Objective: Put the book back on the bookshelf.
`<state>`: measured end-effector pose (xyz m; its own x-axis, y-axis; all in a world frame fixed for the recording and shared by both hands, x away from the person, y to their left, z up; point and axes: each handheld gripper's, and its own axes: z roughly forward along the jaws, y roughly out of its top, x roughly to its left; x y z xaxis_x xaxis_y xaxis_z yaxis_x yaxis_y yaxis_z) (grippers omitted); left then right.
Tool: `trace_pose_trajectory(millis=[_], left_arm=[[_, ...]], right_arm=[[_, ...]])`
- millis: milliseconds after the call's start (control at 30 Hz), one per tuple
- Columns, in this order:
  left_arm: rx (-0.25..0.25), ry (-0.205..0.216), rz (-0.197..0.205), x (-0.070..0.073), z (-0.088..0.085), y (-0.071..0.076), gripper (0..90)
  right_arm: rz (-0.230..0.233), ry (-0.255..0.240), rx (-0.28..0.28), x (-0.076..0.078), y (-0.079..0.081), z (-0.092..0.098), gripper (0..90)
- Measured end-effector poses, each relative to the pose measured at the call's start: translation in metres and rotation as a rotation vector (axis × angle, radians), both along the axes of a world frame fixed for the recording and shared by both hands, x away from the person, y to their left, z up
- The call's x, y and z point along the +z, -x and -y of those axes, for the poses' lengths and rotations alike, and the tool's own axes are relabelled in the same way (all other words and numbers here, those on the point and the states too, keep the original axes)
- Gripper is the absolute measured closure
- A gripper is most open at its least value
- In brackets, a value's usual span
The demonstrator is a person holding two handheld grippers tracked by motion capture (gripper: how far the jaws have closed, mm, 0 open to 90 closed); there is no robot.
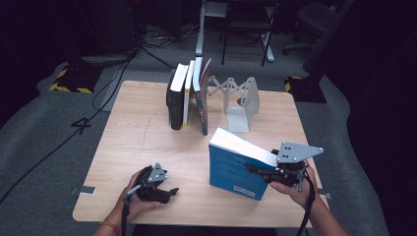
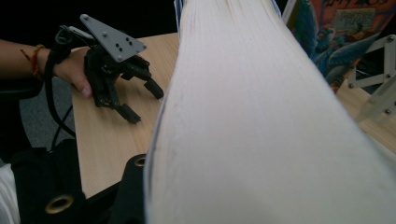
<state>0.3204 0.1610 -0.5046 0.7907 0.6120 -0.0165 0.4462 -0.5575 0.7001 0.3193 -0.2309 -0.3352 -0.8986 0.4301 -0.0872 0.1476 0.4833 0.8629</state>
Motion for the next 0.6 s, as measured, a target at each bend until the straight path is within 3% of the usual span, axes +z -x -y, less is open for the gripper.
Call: trace_pose_trajectory(millis=[433,600], left_arm=[[0.0,-0.001,0.0,0.0,0.0,0.0,21.9],[0.001,-0.001,0.0,0.0,0.0,0.0,21.9]], right_arm=[[-0.001,0.088,-0.132,0.026,-0.019,0.012,60.7],[0.002,0.086,-0.17,0.032,-0.029,0.015,60.7]])
